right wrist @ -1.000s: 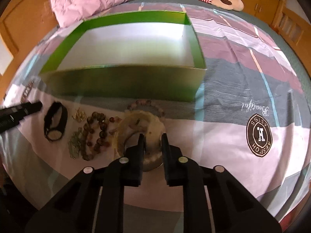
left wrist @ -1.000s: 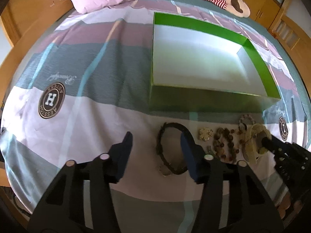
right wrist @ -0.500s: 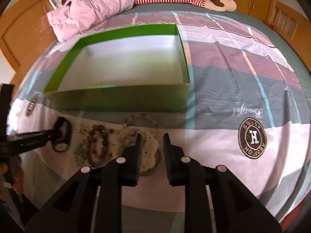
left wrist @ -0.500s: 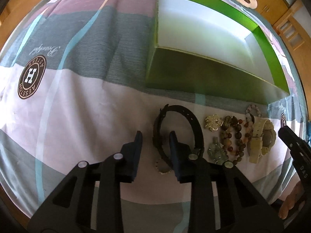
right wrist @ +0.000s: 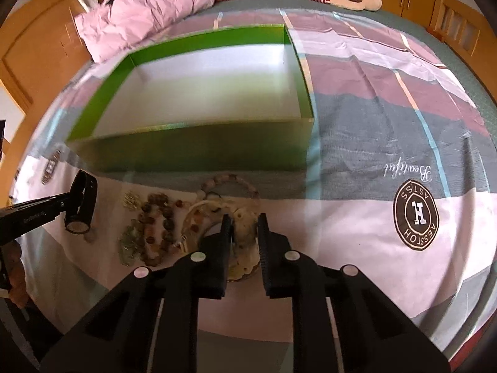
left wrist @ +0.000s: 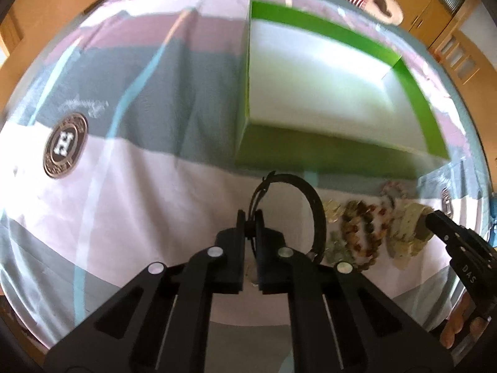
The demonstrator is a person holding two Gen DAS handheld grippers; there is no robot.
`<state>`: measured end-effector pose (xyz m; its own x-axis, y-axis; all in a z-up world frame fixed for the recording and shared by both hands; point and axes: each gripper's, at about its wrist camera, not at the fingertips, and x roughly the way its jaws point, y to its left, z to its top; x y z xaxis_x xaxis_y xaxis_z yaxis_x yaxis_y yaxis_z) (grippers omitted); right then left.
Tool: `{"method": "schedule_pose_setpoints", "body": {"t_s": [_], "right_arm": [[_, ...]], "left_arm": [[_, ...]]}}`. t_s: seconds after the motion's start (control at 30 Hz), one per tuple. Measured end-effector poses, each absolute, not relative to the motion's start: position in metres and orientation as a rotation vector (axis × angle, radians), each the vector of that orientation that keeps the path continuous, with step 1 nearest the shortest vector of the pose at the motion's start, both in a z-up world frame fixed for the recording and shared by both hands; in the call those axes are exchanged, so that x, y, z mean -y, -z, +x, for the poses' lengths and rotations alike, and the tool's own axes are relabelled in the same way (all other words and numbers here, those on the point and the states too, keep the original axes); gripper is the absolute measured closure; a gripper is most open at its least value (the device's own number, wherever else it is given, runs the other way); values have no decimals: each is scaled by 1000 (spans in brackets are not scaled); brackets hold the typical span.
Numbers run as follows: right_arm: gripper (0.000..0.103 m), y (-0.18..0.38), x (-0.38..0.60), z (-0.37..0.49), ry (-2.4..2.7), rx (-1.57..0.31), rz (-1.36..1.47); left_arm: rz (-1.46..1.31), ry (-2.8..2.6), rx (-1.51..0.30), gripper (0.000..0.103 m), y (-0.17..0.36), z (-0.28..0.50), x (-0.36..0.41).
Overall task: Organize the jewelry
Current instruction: 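Grasp the black strap watch with the left tool while the right tool grasps the cream bracelet, then carry the watch with the left tool into the green box while the right tool drops the cream bracelet there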
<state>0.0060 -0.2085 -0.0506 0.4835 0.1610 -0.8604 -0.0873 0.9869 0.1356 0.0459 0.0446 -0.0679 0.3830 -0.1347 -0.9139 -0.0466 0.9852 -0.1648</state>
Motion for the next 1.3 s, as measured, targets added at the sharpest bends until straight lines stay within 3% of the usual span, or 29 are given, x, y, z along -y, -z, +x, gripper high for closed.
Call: {"method": "schedule_pose_setpoints", "body": {"t_s": [0.43,0.6,0.83,1.3], "right_arm": [[88,26,208,3,-164,-965,72],[88,-6,205,12,-188,-829,105],[88,-15,208,58,-166,-783,166],[85,40,192,106,-126,-895,109]], "left_arm": [[-166,79,-1103,98,43,34,-50],[-133,108,-977,98,10,31,-44],[-45,137,-752,98,-31,59,-23],[37,97,-905,94,35,114,-7]]}}
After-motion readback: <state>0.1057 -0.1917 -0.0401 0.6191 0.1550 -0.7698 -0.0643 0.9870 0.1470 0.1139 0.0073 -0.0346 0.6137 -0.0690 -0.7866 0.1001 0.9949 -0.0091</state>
